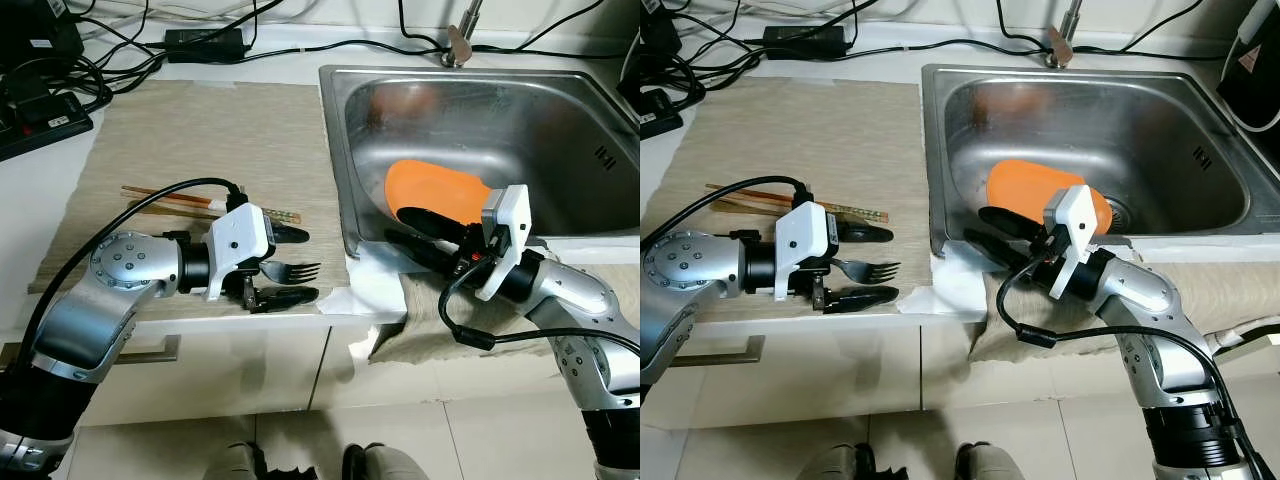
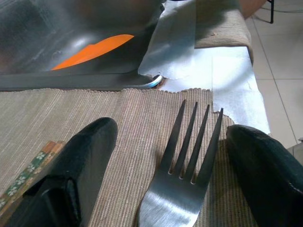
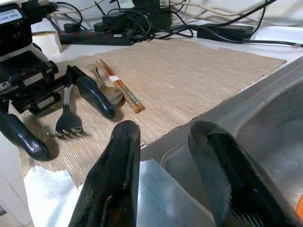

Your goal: Kitchen organization

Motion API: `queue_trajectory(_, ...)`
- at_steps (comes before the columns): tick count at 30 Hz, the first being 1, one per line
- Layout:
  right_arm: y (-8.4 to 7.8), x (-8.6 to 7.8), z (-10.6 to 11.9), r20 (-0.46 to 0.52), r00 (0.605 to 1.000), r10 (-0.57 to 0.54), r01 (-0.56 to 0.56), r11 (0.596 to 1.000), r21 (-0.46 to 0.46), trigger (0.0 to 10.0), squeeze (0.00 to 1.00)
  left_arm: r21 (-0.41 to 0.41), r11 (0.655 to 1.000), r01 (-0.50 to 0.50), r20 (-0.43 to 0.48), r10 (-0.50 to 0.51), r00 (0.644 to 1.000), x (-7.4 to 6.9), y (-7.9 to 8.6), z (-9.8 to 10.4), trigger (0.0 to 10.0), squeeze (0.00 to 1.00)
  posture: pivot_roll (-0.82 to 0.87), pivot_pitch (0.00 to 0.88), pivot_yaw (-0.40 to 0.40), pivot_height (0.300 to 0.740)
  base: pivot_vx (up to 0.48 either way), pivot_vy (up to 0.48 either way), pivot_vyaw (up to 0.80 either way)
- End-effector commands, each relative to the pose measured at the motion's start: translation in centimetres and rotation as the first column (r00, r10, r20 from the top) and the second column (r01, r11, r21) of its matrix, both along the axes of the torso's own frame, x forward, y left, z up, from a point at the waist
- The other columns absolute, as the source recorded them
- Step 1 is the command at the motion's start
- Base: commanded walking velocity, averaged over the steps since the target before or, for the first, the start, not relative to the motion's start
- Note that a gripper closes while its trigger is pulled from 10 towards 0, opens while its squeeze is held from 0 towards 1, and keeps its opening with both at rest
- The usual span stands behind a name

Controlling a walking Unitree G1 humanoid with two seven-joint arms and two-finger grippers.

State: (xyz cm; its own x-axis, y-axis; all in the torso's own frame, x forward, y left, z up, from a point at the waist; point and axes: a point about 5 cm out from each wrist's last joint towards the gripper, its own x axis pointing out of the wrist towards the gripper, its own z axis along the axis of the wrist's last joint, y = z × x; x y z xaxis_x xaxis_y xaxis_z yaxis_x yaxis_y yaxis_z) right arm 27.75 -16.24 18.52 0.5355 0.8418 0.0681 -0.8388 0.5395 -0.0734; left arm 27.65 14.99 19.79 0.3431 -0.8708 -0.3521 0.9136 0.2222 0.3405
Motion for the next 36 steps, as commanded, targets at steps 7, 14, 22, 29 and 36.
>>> queue_trajectory(7,-0.3,-0.27,0.06,0.011,1.0,0.007,-0.007,1.0,-0.015,10.0,0.0,0.04,0.999,0.01,-0.044,-0.008,0.999,-0.09,0.13,-0.78,0.0,0.0,-0.16,0.155,-0.049,0.74,0.0,0.0,0.0)
queue_trajectory(14,-0.26,-0.27,-0.02,0.011,1.0,0.005,-0.005,1.0,-0.015,10.0,0.0,0.036,0.999,0.006,-0.038,-0.004,0.999,-0.05,0.2,-0.7,0.0,0.0,-0.16,0.156,-0.049,0.74,0.0,0.0,0.0)
queue_trajectory(22,-0.31,-0.25,-0.02,0.013,1.0,0.001,-0.001,1.0,-0.015,10.0,0.0,0.021,1.0,0.001,-0.034,-0.001,0.999,-0.01,0.19,-0.54,0.0,0.0,-0.16,0.157,-0.049,0.74,0.0,0.0,0.0)
queue_trajectory(29,-0.33,-0.28,-0.1,0.012,1.0,-0.003,0.004,1.0,-0.012,10.0,0.0,0.009,1.0,0.001,-0.035,0.0,0.999,-0.04,0.18,-0.47,0.0,0.0,-0.16,0.152,-0.047,0.74,0.0,0.0,0.0)
queue_trajectory(36,-0.36,-0.34,-0.14,0.012,1.0,-0.005,0.005,1.0,-0.011,10.0,0.0,-0.004,1.0,-0.001,-0.035,0.001,0.999,-0.17,0.2,-0.33,0.0,0.0,-0.16,0.148,-0.048,0.74,0.0,0.0,0.0)
